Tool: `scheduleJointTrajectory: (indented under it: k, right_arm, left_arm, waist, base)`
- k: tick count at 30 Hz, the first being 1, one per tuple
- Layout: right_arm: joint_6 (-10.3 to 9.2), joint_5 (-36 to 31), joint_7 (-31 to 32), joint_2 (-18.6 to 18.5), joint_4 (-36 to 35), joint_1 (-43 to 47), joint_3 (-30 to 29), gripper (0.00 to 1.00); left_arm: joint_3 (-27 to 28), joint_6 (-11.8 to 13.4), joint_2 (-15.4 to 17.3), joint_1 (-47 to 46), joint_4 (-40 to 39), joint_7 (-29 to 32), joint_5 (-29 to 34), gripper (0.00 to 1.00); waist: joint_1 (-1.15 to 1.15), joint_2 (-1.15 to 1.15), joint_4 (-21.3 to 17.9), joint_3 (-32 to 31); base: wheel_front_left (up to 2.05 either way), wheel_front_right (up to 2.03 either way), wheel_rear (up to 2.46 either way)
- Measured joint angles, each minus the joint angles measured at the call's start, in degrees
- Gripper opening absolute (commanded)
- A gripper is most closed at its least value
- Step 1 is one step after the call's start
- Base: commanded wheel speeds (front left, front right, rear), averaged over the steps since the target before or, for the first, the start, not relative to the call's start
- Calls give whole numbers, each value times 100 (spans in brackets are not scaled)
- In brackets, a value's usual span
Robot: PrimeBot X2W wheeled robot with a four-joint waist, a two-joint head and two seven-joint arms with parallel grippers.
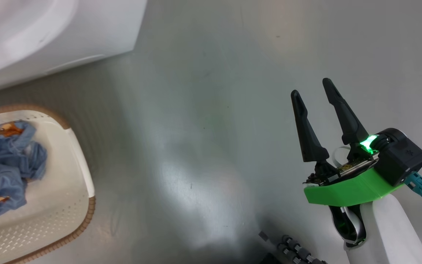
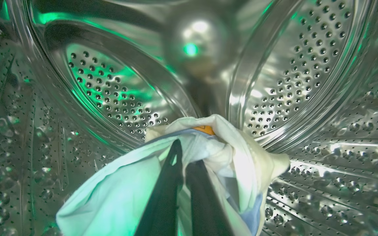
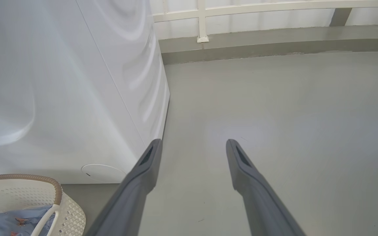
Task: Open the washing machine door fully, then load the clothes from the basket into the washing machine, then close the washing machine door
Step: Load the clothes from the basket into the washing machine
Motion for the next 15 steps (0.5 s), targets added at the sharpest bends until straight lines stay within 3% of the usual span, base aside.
scheduleJointTrajectory:
  k: [8,9,11,12,15]
  right_arm:
    - [0,2,0,1,7,-3,-5,100]
    - [0,1,0,1,8,-7,-7,100]
    - [0,0,0,1,10,-32,-7,100]
    - [0,-1,0,1,12,-66,-7,100]
    - [0,-3,0,2,10,-118,-9,100]
  left_arm:
    - [-3,-123,-125,-95,701,-10,-129,0]
    - [-12,-137,-148,-118,753,-11,-133,9]
    - [2,-185,-185,-204,823,-33,-163,66]
    - [18,-208,-199,-244,861,-71,-205,100]
    - [19,-226,-244,-297,958,-152,-259,100]
  waist:
    - [0,0,-37,162]
    - [0,0,-25,166]
    - [0,0,2,171]
    - [0,0,15,172]
    - [0,0,58,162]
  base:
    - [0,0,0]
    - [0,0,0]
    - [0,0,0]
    - [0,0,0]
    - [0,0,0]
